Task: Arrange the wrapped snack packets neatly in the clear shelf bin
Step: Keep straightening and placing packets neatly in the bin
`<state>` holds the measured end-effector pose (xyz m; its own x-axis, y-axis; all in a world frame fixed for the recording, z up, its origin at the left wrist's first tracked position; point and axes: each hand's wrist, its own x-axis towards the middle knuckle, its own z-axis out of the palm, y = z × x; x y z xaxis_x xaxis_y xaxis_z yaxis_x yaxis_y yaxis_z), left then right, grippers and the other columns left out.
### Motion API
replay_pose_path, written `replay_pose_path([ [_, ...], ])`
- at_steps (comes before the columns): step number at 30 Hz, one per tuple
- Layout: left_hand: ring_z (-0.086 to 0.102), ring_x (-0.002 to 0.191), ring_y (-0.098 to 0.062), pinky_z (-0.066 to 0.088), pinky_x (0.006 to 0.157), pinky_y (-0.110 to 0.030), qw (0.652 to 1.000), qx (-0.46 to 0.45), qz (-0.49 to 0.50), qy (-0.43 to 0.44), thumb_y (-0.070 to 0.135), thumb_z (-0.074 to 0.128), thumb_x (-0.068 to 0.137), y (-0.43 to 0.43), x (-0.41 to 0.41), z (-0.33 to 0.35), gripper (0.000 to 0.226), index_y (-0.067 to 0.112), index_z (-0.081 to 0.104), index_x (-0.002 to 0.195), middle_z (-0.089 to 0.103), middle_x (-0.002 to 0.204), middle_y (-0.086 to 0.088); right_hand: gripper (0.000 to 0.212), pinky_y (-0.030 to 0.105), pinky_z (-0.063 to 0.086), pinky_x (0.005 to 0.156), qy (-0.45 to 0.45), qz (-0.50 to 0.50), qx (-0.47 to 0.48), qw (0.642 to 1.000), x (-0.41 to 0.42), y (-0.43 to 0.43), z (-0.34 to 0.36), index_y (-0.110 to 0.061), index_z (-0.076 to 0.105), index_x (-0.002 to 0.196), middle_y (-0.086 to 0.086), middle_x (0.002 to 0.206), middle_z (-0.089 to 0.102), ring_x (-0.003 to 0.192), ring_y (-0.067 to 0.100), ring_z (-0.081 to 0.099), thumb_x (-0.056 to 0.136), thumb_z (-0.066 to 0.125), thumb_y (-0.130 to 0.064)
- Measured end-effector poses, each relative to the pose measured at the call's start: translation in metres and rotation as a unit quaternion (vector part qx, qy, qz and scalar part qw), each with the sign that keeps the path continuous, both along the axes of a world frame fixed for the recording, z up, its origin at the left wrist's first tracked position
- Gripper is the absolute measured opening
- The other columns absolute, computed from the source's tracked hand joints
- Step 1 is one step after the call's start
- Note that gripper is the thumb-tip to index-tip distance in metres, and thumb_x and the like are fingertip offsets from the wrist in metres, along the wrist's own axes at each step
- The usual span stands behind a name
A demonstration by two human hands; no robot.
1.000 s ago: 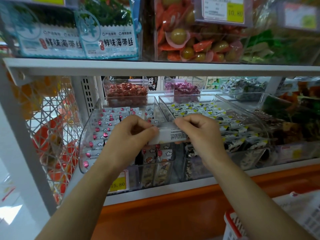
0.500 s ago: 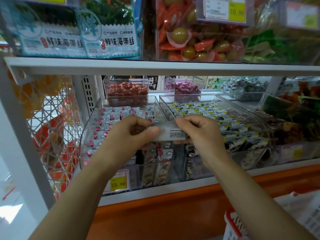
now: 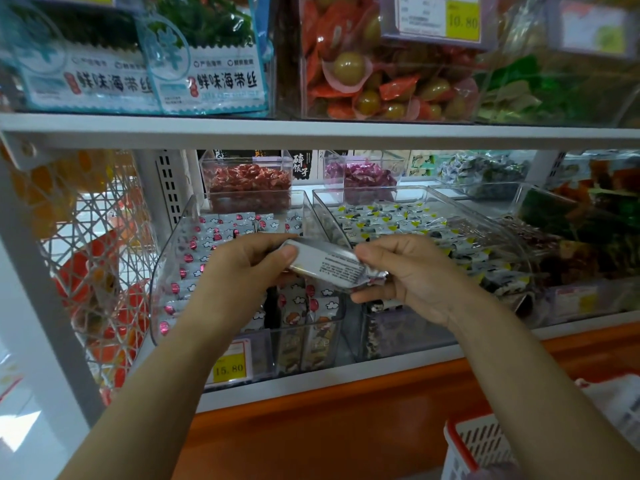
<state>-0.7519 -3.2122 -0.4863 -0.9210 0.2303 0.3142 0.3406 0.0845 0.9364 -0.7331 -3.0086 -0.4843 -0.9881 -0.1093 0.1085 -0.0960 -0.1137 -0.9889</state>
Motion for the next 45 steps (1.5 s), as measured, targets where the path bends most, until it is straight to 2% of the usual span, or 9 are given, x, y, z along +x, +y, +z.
replay_pose_path([
  [6, 0.07, 0.069, -0.009, 0.05, 0.058, -0.009, 0.993, 0.041, 0.111, -0.002, 0.015, 0.052, 0.094, 0.003, -0.01, -0.007, 0.02, 0.02, 0.069, 0.084, 0.072, 0.08, -0.002, 0.037, 0.028, 0.059, 0.069, 0.058, -0.056, -0.061, 0.995, -0.002, -0.027, -0.006, -0.004, 0.067, 0.095, 0.003, 0.08, 0.074, 0.075, 0.018, 0.071, 0.073, 0.064, -0.033],
  [10, 0.069, 0.062, -0.009, 0.052, 0.053, -0.013, 0.987, 0.044, 0.153, 0.004, 0.019, 0.052, 0.094, 0.005, -0.015, -0.007, 0.021, 0.019, 0.068, 0.08, 0.07, 0.073, -0.001, 0.07, 0.037, 0.051, 0.095, 0.129, -0.125, 0.154, 0.972, 0.005, -0.051, -0.011, -0.016, 0.04, 0.14, -0.008, 0.121, 0.061, 0.109, 0.015, 0.061, 0.079, 0.068, -0.038],
  [16, 0.067, 0.084, -0.023, 0.056, 0.074, -0.036, 0.991, -0.006, 0.129, 0.031, 0.031, 0.041, 0.098, 0.013, -0.018, -0.002, 0.029, 0.021, 0.066, 0.087, 0.069, 0.086, -0.003, 0.041, 0.004, 0.04, 0.078, 0.247, -0.211, 0.29, 0.9, -0.012, -0.055, 0.004, -0.006, 0.051, 0.128, -0.006, 0.098, 0.056, 0.091, -0.007, 0.053, 0.091, 0.059, -0.02],
  [19, 0.051, 0.119, -0.025, 0.037, 0.092, -0.029, 0.968, -0.18, 0.151, 0.093, 0.038, 0.035, 0.099, 0.008, -0.031, -0.004, 0.042, 0.018, 0.048, 0.134, 0.057, 0.13, -0.007, 0.048, 0.014, 0.037, 0.089, 0.233, -0.247, 0.308, 0.889, -0.039, -0.042, 0.017, -0.009, 0.049, 0.133, 0.006, 0.122, 0.057, 0.106, 0.008, 0.052, 0.089, 0.063, -0.018],
  [23, 0.023, 0.14, -0.023, 0.016, 0.113, -0.045, 0.871, -0.46, 0.123, 0.125, 0.039, 0.027, 0.1, 0.001, -0.046, -0.019, 0.049, 0.022, 0.027, 0.146, 0.035, 0.149, -0.005, 0.048, 0.017, 0.036, 0.082, 0.231, -0.238, 0.4, 0.855, -0.087, -0.04, 0.026, -0.004, 0.048, 0.126, 0.011, 0.121, 0.058, 0.111, 0.021, 0.053, 0.084, 0.069, -0.013],
  [30, 0.004, 0.145, -0.013, -0.003, 0.114, -0.051, 0.838, -0.527, 0.086, 0.113, 0.046, 0.017, 0.099, 0.003, -0.055, -0.031, 0.05, 0.03, 0.027, 0.145, 0.017, 0.157, 0.01, 0.048, 0.033, 0.044, 0.091, 0.238, -0.125, 0.654, 0.707, -0.135, -0.052, 0.032, -0.007, 0.049, 0.125, 0.015, 0.124, 0.056, 0.114, 0.029, 0.053, 0.083, 0.069, -0.013],
  [35, 0.007, 0.145, -0.013, -0.003, 0.114, -0.05, 0.852, -0.505, 0.084, 0.109, 0.046, 0.021, 0.099, 0.001, -0.056, -0.031, 0.049, 0.029, 0.033, 0.143, 0.021, 0.156, 0.009, 0.013, 0.032, 0.033, 0.077, 0.179, -0.046, 0.771, 0.609, -0.147, -0.06, 0.032, -0.017, 0.051, 0.085, 0.002, 0.09, 0.048, 0.093, 0.021, 0.046, 0.086, 0.065, -0.017],
  [39, 0.009, 0.144, -0.015, -0.001, 0.114, -0.051, 0.86, -0.492, 0.084, 0.109, 0.046, 0.025, 0.099, 0.0, -0.056, -0.029, 0.047, 0.027, 0.039, 0.14, 0.026, 0.154, 0.008, 0.031, 0.035, 0.037, 0.083, 0.088, 0.066, 0.833, 0.542, -0.157, -0.067, 0.03, -0.013, 0.056, 0.121, 0.008, 0.124, 0.055, 0.111, 0.025, 0.049, 0.093, 0.042, -0.008],
  [45, 0.01, 0.144, -0.017, 0.0, 0.114, -0.052, 0.872, -0.471, 0.087, 0.106, 0.044, 0.029, 0.098, -0.004, -0.055, -0.025, 0.045, 0.027, 0.041, 0.138, 0.03, 0.152, 0.009, 0.031, 0.041, 0.048, 0.094, 0.101, 0.031, 0.78, 0.617, -0.171, -0.068, 0.045, -0.005, 0.064, 0.113, 0.013, 0.121, 0.061, 0.108, 0.027, 0.059, 0.092, 0.041, -0.003],
])
